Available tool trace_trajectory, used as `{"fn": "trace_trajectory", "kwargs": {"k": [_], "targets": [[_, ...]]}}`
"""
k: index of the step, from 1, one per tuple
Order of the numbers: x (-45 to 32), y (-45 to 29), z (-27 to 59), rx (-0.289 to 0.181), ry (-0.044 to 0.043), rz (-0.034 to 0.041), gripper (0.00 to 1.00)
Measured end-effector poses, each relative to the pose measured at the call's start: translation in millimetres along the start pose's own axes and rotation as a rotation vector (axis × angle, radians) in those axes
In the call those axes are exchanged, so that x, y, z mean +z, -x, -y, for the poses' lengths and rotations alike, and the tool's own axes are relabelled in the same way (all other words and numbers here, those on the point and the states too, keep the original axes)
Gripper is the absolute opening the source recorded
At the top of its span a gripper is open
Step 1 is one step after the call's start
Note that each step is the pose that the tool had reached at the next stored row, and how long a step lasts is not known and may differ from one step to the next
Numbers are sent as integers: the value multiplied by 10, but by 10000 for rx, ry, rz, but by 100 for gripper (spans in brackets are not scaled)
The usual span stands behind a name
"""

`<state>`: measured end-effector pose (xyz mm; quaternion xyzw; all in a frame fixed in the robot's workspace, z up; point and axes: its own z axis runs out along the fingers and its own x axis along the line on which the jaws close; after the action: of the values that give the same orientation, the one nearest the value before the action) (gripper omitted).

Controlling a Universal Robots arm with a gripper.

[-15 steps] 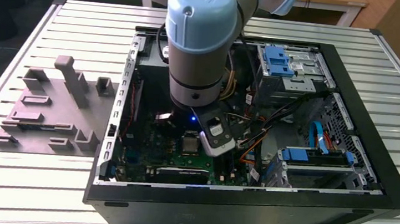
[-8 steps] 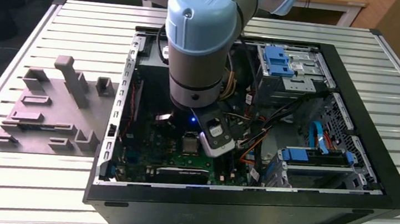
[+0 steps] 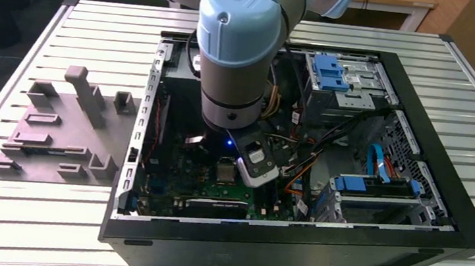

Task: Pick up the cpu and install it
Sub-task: 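Place the cpu into insertion slot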

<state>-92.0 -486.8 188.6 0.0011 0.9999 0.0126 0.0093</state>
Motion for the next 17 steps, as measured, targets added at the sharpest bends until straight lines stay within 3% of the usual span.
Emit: {"fn": "trace_trajectory", "kwargs": {"k": [14, 16, 17], "targets": [[28, 12, 0, 0, 5, 6, 47], [33, 14, 0, -3, 10, 7, 49], [32, 14, 0, -2, 9, 5, 54]]}}
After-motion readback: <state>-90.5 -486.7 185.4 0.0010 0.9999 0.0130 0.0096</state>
